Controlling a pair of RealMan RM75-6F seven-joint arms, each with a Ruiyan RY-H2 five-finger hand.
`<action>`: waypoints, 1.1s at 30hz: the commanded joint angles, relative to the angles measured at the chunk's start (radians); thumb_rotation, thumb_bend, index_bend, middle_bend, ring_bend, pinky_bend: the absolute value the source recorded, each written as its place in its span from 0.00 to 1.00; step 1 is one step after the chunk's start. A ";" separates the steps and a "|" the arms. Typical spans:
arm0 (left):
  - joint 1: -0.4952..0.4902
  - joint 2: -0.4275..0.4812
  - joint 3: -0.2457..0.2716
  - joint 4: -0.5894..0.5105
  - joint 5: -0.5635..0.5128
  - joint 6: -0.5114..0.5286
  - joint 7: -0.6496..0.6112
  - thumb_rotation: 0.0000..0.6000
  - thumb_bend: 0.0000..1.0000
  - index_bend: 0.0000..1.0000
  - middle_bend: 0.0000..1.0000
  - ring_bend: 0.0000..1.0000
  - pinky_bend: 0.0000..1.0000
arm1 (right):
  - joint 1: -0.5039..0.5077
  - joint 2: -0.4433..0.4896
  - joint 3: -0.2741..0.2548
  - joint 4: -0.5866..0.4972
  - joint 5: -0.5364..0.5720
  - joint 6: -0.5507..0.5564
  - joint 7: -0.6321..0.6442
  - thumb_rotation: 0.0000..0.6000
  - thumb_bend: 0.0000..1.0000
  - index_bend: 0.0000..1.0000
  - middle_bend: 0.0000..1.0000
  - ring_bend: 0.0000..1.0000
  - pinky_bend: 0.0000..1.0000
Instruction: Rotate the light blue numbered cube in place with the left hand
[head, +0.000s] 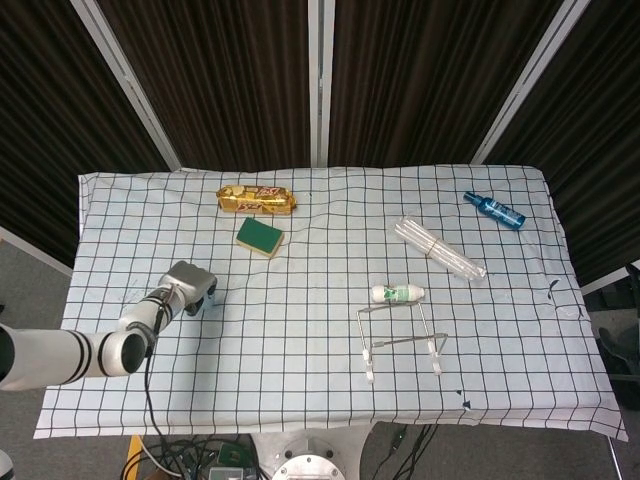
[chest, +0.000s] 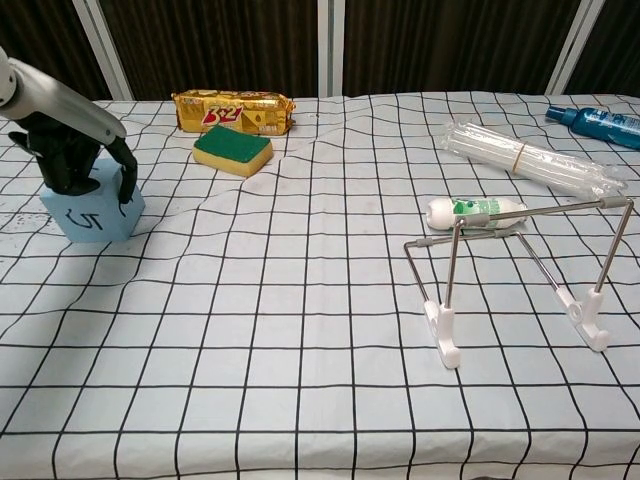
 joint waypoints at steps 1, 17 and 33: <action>-0.005 0.009 0.009 -0.012 0.012 0.011 -0.015 1.00 0.60 0.29 0.93 0.93 0.91 | 0.001 -0.001 -0.001 -0.002 -0.001 -0.001 -0.003 1.00 0.18 0.00 0.00 0.00 0.00; 0.377 0.375 -0.020 -0.402 0.566 0.585 -0.214 1.00 0.58 0.35 0.79 0.83 0.83 | -0.021 0.033 -0.004 -0.047 -0.040 0.049 0.002 1.00 0.18 0.00 0.00 0.00 0.00; 1.103 0.161 -0.004 0.106 1.065 1.220 -0.367 1.00 0.14 0.13 0.04 0.01 0.07 | -0.058 -0.042 -0.072 0.004 -0.162 0.109 -0.058 1.00 0.14 0.00 0.00 0.00 0.00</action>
